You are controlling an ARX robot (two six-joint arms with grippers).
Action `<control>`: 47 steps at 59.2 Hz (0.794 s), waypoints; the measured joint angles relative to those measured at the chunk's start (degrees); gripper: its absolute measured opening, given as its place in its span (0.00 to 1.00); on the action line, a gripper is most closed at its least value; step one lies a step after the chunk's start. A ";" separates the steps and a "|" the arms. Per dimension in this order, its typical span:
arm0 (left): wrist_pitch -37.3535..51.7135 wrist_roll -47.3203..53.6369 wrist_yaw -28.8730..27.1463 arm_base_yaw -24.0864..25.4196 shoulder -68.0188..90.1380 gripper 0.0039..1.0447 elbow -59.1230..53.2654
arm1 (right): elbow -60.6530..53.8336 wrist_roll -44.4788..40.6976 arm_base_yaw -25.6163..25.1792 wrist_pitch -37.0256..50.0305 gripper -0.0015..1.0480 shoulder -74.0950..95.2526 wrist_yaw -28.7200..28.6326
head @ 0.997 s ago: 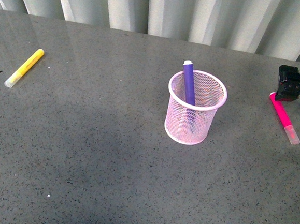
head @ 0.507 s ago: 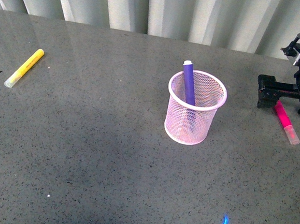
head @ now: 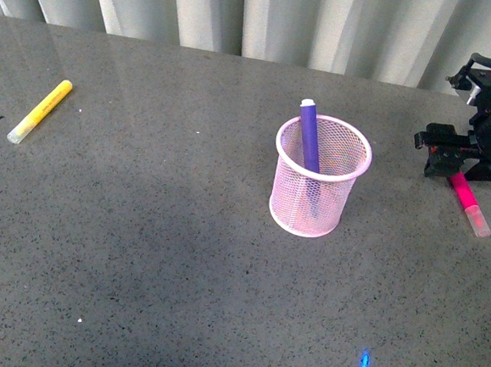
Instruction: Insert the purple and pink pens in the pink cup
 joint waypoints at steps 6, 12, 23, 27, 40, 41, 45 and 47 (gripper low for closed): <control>0.00 0.00 0.00 0.00 0.00 0.94 0.00 | -0.85 -0.13 -0.26 0.98 0.40 -0.20 -0.04; 0.00 0.00 0.00 0.00 0.00 0.94 0.00 | -3.26 -0.11 -1.07 3.67 0.19 -1.16 -0.31; 0.00 0.00 0.00 0.00 0.00 0.94 0.00 | -10.71 1.11 -1.51 12.20 0.11 -4.63 1.86; 0.00 0.00 0.00 0.00 0.00 0.94 0.00 | -14.95 0.02 -1.42 18.97 0.11 -6.97 4.17; 0.00 0.00 0.00 0.00 0.00 0.94 0.00 | -23.85 -2.82 0.92 37.83 0.11 -16.57 3.87; 0.00 0.00 0.00 0.00 0.00 0.94 0.00 | -24.59 -3.10 1.57 39.74 0.11 -17.77 3.56; 0.00 0.00 0.00 0.00 0.00 0.94 0.00 | -26.71 -4.11 4.11 45.20 0.11 -21.20 2.69; 0.00 0.00 0.00 0.00 0.00 0.94 0.00 | -27.71 -4.61 5.64 47.60 0.11 -22.77 2.36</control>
